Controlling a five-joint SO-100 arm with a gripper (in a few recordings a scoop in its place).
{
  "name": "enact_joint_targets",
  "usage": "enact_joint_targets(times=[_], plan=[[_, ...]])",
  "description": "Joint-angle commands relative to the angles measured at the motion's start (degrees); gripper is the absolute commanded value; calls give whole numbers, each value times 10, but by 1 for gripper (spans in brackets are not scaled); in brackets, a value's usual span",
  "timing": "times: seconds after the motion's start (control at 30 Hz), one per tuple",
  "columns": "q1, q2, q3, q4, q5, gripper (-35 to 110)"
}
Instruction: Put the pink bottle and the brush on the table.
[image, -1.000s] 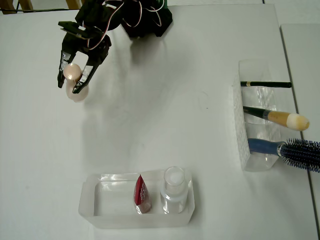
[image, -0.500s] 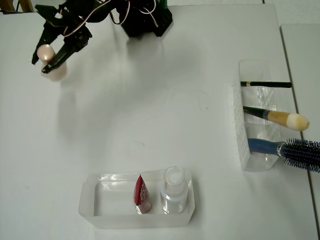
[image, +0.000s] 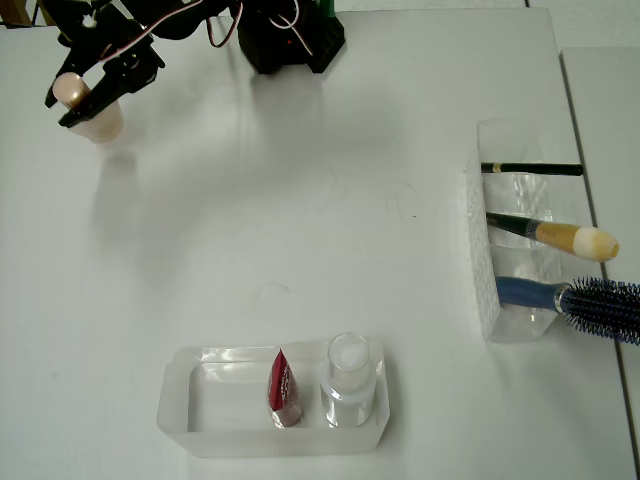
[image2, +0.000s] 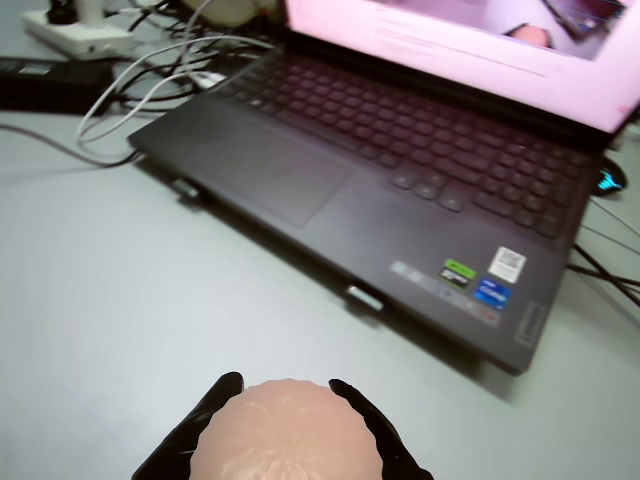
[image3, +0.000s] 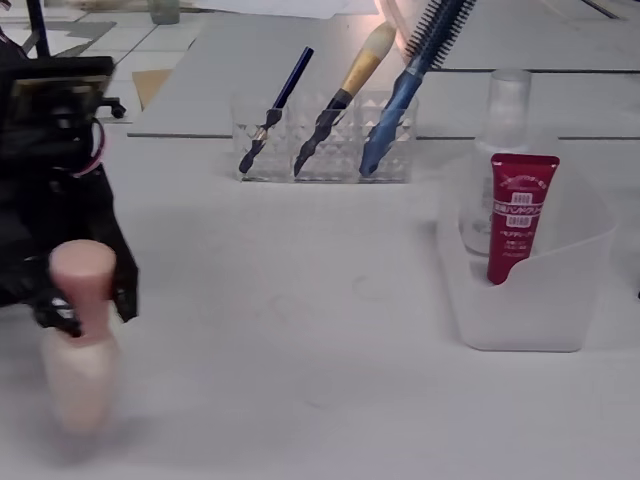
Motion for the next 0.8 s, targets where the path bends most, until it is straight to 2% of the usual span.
enact_joint_targets(times=[0.0,0.53,0.77], plan=[[14,-11,-3,-39,4,0],[24,-167,9,-297,3,0],[24,-213,17,-336,6,0]])
